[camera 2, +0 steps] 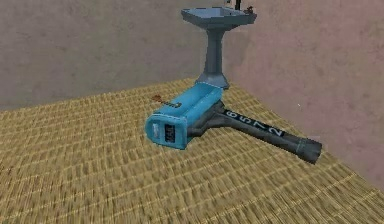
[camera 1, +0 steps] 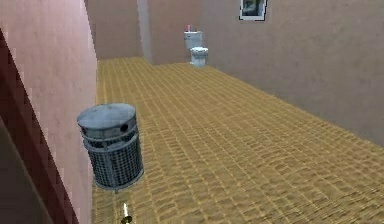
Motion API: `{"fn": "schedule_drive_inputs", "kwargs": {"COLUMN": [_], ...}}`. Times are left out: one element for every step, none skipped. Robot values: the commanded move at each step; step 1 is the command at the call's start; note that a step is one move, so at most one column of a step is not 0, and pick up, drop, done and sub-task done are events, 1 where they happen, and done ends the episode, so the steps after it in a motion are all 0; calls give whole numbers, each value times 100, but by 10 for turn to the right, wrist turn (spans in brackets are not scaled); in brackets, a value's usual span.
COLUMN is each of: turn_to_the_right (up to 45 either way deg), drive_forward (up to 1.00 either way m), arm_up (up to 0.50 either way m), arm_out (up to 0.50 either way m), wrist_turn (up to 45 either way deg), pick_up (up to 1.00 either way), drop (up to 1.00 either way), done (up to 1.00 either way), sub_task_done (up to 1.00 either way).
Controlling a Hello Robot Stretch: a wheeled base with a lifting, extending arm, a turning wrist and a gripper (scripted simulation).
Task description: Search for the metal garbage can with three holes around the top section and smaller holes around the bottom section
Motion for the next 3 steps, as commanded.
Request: {"fn": "schedule_drive_inputs", "kwargs": {"turn_to_the_right": [0,-300,0], "drive_forward": [35,0,0], "arm_up": [0,0,0], "arm_out": [0,0,0], "wrist_turn": [0,0,0], "pick_up": [0,0,0], "drop": [0,0,0], "done": [0,0,100], "sub_task_done": [0,0,0]}}
